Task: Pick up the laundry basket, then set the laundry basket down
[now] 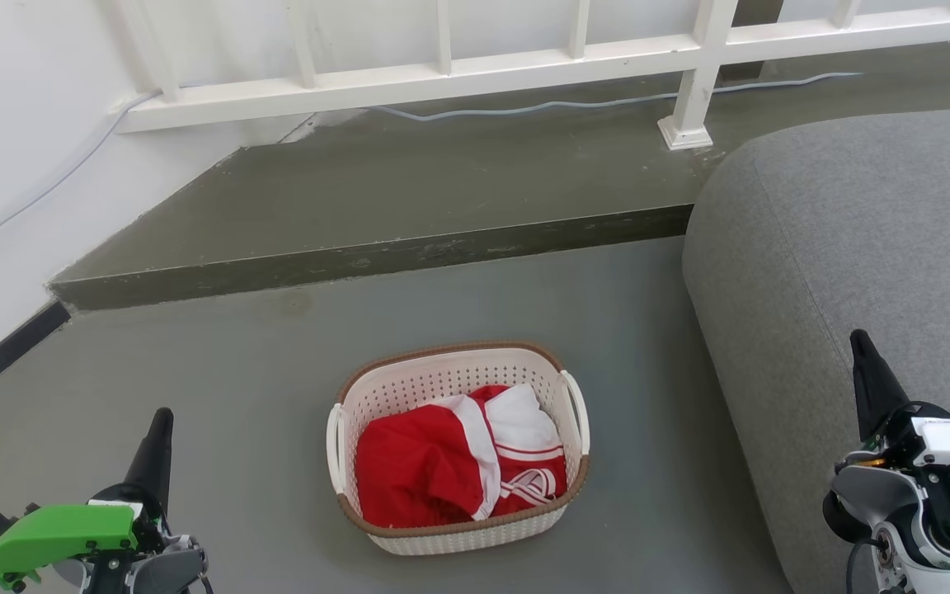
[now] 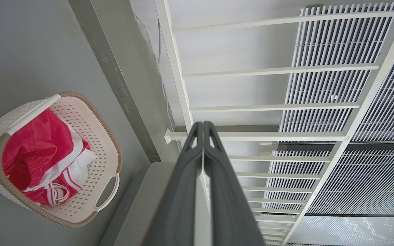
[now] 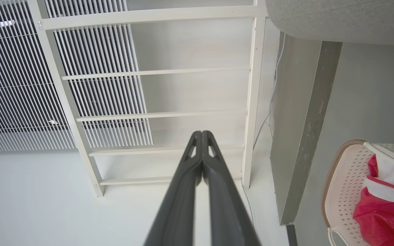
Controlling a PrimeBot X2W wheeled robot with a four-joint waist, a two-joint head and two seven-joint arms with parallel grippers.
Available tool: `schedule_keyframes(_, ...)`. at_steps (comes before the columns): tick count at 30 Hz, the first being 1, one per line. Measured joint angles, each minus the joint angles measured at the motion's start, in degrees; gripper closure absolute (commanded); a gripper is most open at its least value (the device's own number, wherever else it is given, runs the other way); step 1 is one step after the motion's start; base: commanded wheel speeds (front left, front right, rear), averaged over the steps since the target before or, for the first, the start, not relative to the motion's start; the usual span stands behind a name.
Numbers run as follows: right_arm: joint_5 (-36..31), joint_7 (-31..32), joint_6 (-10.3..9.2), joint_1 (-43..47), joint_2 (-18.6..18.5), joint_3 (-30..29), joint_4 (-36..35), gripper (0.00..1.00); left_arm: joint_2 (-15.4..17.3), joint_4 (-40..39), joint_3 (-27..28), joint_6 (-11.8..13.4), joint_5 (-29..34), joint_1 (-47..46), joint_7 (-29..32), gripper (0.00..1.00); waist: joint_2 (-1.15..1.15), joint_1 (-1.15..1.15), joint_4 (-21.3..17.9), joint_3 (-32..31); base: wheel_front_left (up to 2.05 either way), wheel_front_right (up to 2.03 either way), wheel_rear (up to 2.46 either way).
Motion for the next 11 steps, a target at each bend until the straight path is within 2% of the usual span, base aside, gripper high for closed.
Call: schedule_keyframes(11, 0.0, 0.0, 0.01, 0.0, 0.0, -0.1, 0.0, 1.00, 0.0, 0.0, 0.1, 0.0, 0.0, 0.0, 0.0, 1.00, 0.00, 0.00, 0.0, 0.0, 0.00, 0.00, 0.00)
